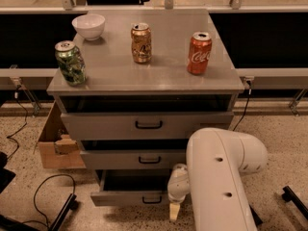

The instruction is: Open bottom drawer

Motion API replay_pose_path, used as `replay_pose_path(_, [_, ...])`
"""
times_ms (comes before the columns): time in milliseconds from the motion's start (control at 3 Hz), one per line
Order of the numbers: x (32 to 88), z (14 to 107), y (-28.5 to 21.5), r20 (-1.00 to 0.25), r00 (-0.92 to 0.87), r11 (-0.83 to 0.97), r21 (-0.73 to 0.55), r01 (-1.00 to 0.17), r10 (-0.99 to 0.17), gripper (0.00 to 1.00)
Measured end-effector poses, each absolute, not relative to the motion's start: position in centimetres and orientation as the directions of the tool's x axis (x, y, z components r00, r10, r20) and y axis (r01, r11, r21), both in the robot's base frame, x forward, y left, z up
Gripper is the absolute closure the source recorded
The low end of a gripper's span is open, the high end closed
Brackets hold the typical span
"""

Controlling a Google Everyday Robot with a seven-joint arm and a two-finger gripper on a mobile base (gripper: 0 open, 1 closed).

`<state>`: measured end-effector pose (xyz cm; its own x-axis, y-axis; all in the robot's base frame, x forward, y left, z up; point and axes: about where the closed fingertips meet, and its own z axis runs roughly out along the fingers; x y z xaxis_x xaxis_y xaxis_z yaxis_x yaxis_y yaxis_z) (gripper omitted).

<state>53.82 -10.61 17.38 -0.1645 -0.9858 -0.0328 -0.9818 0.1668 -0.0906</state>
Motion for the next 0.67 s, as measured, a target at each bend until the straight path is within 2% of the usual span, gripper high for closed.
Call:
replay_pose_path(333, [49.3,15.7,-10.1,-0.020,-0.214,0.214,0.010,-0.977,-0.977,0.18])
replay_pose_path(667, [46.6,16.1,-8.9,0.008,-0.203,0.203,0.057,-0.977,-0.979,0.41])
